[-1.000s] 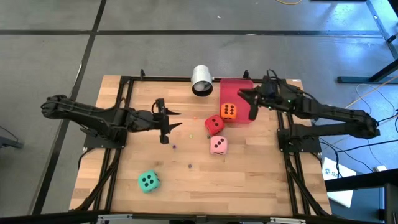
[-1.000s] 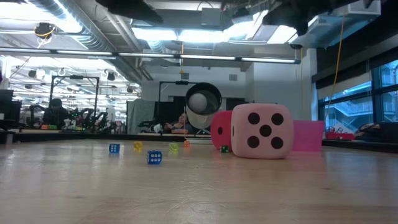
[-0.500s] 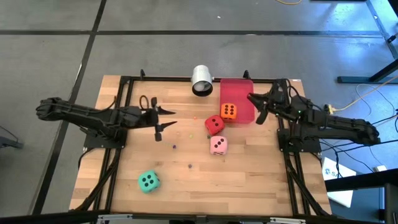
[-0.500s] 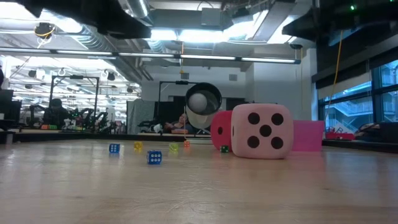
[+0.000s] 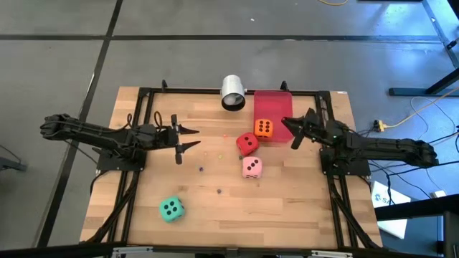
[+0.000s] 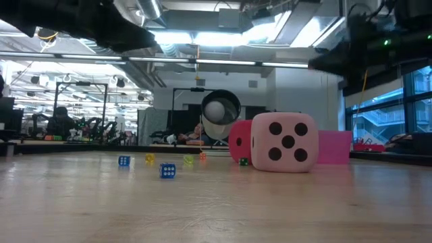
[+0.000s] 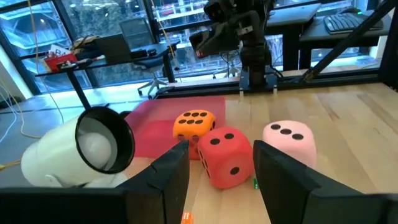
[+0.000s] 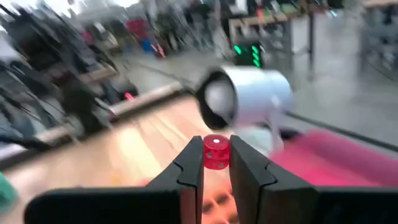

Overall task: Pick & Place Dice
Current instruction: Put the small red dice into the red bin

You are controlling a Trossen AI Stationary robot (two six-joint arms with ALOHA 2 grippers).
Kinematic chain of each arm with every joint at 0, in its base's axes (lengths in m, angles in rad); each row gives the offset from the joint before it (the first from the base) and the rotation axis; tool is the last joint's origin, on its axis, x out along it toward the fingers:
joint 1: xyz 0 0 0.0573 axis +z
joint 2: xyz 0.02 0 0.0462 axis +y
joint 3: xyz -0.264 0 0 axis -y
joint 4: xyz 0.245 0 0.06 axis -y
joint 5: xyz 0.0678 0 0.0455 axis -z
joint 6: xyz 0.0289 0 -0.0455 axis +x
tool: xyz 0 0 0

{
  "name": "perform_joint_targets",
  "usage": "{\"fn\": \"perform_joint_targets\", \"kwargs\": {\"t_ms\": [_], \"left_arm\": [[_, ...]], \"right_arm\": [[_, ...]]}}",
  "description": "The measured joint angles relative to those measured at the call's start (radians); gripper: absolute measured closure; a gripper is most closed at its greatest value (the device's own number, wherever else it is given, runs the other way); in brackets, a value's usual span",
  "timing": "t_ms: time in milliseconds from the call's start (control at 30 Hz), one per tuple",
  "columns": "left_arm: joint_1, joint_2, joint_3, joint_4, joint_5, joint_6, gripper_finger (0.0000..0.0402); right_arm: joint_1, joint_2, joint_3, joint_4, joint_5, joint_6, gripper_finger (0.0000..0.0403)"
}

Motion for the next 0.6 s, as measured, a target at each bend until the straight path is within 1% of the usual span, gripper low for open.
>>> {"fn": "perform_joint_targets", "kwargs": {"t_ms": [133, 233, 367, 500, 600], "left_arm": [[0.000, 0.000, -0.025, 0.025, 0.000, -0.010, 0.0233], [0.000, 0.000, -0.053, 0.073, -0.001, -0.017, 0.0233], [0.000, 0.001, -0.063, 0.082, -0.004, -0.022, 0.0233], [0.000, 0.001, -0.063, 0.092, -0.004, -0.028, 0.0233], [0.000, 0.001, -0.063, 0.096, -0.004, -0.029, 0.0233]], "right_arm": [[0.000, 0.095, 0.000, -0.014, 0.077, 0.000, 0.0352], [0.000, 0.162, 0.000, 0.003, 0.104, 0.000, 0.0352], [-0.003, 0.230, 0.010, 0.020, 0.145, -0.002, 0.0352], [-0.027, 0.294, 0.076, -0.005, 0.175, -0.063, 0.0352], [-0.062, 0.354, 0.159, -0.105, 0.206, -0.099, 0.0352]]}}
